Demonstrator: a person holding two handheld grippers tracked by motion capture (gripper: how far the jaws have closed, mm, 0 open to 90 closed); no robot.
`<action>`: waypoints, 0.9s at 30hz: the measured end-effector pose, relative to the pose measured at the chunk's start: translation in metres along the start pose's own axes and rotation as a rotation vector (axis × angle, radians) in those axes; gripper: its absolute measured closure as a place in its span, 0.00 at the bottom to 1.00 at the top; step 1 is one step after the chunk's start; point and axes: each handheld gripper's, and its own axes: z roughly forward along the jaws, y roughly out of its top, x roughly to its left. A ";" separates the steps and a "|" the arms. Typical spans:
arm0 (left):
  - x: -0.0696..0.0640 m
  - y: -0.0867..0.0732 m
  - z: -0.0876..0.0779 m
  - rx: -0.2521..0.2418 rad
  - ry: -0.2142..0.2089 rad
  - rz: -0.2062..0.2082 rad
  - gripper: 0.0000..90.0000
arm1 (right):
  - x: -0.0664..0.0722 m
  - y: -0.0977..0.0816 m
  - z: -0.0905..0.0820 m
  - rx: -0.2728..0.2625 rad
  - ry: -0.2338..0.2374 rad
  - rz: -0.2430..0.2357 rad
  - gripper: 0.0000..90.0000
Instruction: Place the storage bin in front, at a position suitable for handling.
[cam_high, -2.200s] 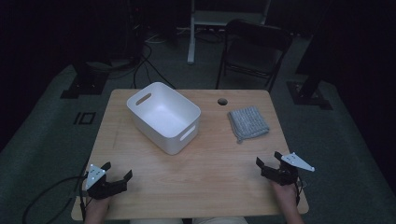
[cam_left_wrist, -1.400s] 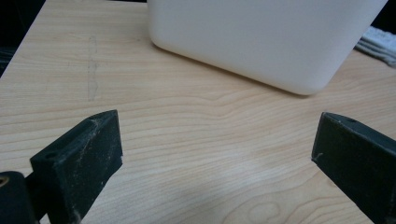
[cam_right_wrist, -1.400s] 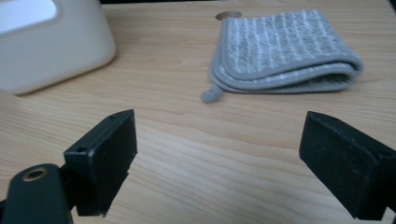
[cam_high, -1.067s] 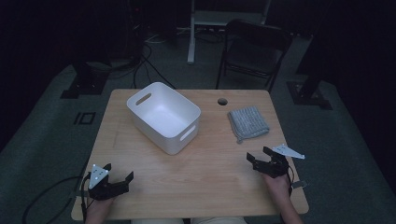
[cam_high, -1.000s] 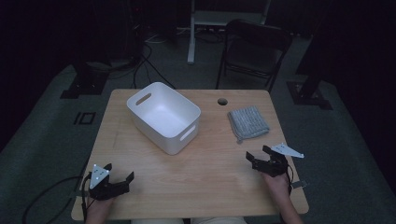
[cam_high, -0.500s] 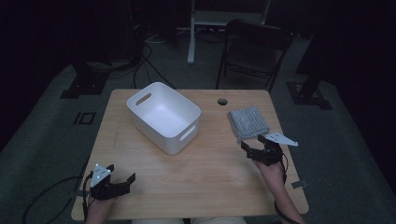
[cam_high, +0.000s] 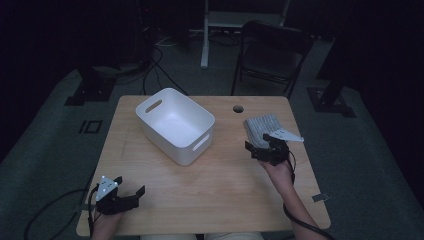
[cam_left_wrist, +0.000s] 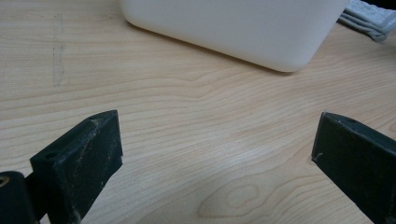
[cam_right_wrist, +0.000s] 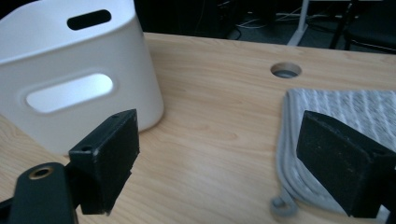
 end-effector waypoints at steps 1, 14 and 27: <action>0.000 0.000 0.000 -0.001 0.001 0.002 0.02 | 0.001 0.003 0.002 -0.002 0.006 -0.003 0.14; -0.001 0.001 0.000 0.012 -0.004 0.008 0.02 | 0.026 0.033 0.030 -0.004 0.045 -0.040 0.14; 0.001 0.000 -0.001 0.007 -0.011 -0.001 0.02 | 0.058 0.061 0.070 0.001 0.073 -0.069 0.14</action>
